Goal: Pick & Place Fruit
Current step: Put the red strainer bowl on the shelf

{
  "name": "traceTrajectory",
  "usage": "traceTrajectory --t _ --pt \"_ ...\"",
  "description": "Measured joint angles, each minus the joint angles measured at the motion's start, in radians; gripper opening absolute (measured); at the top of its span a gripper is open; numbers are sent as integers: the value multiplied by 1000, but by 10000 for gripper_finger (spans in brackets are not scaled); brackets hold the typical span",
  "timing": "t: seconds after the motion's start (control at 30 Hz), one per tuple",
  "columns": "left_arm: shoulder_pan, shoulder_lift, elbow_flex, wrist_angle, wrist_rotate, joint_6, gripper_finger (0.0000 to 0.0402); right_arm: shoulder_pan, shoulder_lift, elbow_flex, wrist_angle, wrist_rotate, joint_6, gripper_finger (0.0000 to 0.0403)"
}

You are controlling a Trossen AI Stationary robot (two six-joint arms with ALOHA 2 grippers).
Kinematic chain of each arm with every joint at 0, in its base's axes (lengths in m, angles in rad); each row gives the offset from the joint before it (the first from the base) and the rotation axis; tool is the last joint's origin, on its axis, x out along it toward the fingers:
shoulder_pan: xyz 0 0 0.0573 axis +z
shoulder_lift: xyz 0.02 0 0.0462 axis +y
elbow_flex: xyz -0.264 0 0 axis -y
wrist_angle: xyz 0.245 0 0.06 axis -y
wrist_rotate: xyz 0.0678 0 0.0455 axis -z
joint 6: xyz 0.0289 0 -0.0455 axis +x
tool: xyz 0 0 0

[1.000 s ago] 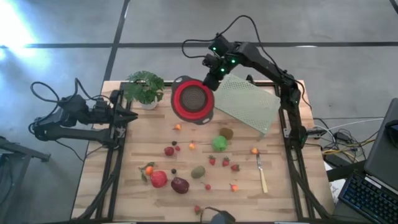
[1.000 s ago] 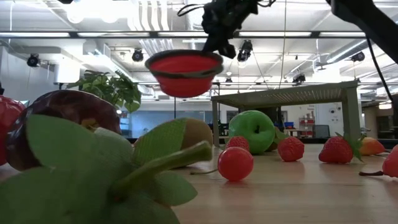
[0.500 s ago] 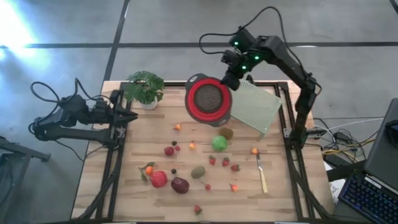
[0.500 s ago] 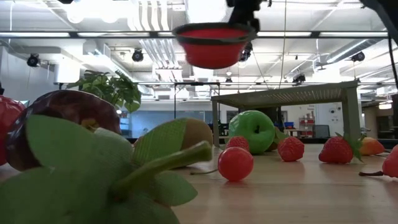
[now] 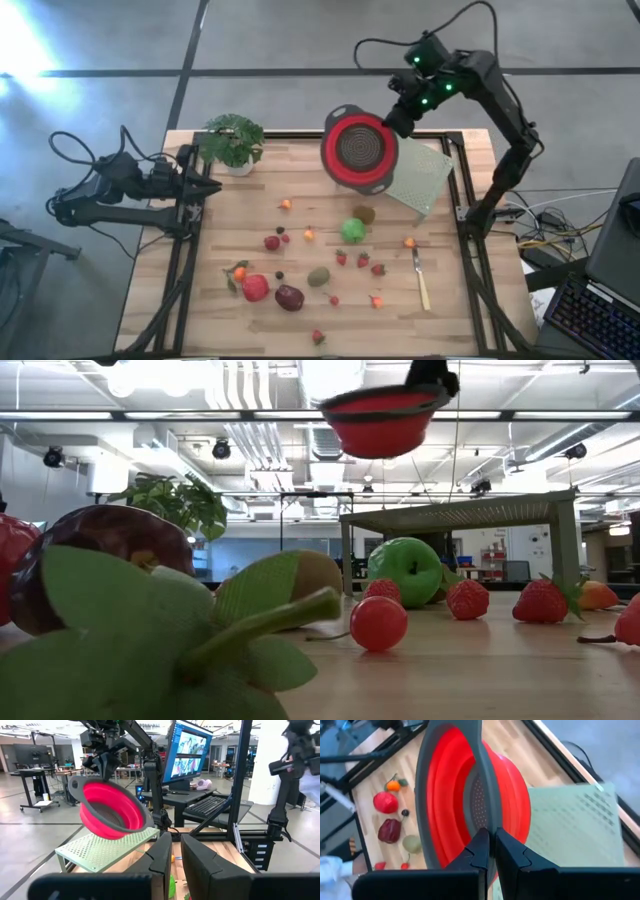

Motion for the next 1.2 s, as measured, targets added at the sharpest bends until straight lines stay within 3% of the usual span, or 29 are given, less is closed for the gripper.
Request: traceTrajectory --t 0.2,0.53,0.7,1.03,1.2 --pt "0 0 0 0 0 0 46 -89 -44 -155 0 -37 84 11" --pt "0 0 0 0 0 0 46 -248 -83 -365 89 -99 68 11" --pt "0 0 0 0 0 0 46 -314 -58 -435 177 -209 54 11" --pt "0 0 0 0 0 0 46 -408 -21 -545 175 -220 -22 12" --pt "0 0 0 0 0 0 46 -430 -10 -554 174 -208 -56 32"
